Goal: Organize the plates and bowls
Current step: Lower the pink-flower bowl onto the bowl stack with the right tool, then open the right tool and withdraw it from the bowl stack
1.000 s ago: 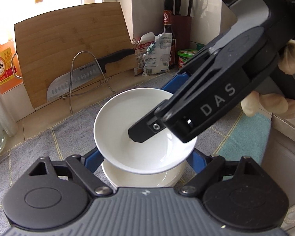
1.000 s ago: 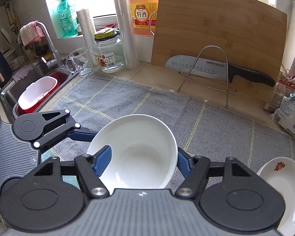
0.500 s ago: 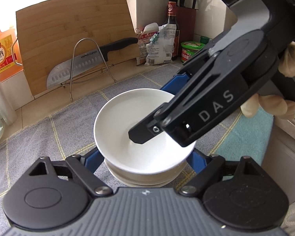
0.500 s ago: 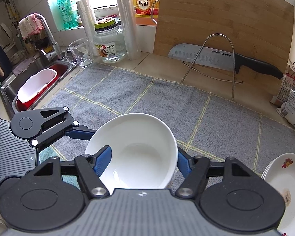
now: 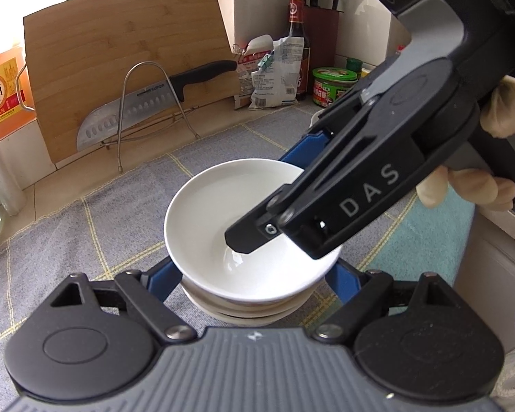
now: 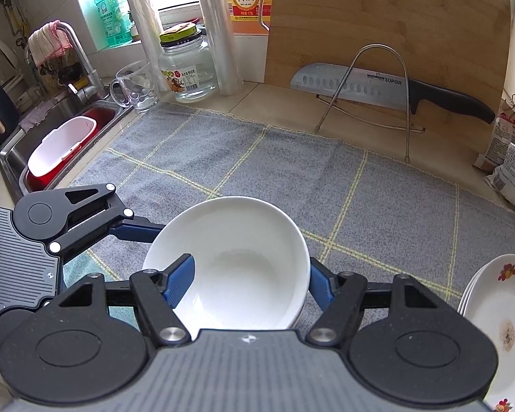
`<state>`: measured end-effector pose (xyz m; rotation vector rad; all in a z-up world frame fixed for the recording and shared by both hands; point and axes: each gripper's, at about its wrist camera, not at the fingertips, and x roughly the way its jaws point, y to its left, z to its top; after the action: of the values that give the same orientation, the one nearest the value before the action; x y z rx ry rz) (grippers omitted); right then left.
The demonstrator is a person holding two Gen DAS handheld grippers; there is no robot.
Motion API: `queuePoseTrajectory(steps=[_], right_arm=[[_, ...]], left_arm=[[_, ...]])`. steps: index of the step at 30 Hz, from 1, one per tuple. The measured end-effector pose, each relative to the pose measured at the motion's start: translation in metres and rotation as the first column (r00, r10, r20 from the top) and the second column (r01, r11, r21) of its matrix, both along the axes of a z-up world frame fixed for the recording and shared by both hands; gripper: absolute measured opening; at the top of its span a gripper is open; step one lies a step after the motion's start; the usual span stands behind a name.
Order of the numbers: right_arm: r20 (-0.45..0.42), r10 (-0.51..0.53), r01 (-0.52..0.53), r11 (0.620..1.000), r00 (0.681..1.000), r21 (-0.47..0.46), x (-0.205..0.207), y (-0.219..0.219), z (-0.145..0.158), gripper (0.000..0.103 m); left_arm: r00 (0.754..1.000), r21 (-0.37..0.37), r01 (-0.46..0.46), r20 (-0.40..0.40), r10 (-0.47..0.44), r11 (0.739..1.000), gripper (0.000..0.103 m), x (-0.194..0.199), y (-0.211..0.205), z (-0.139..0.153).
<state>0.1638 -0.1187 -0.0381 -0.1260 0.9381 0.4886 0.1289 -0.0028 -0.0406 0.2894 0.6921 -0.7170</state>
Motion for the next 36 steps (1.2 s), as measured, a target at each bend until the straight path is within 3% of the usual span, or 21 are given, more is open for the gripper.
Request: queuePoseTrajectory(steps=[17,24,29,36], right_arm=[[0.0,-0.007,0.007,1.0,1.0,0.006,-0.001,-0.003,0.0,0.075],[0.0,-0.016,0.016,1.0,1.0,0.006,-0.001,-0.005,0.0,0.075],[0.007,-0.005,0.005,1.0,1.0,0.018,-0.003,-0.004,0.002,0.082],[0.052,-0.002,0.001,1.0,0.999,0.014,-0.006,-0.001,0.007,0.101]], left_arm=[[1.0,0.003,0.005,0.0,-0.005,1.0,0.093,0.0,0.0,-0.002],[1.0,0.01,-0.001,0.021,0.001,1.0,0.098,0.0,-0.001,-0.001],[0.999,0.009,-0.001,0.042,0.0,1.0,0.1,-0.001,0.002,0.004],[0.998,-0.015,0.002,0.055,-0.002,1.0,0.1,-0.007,0.008,0.009]])
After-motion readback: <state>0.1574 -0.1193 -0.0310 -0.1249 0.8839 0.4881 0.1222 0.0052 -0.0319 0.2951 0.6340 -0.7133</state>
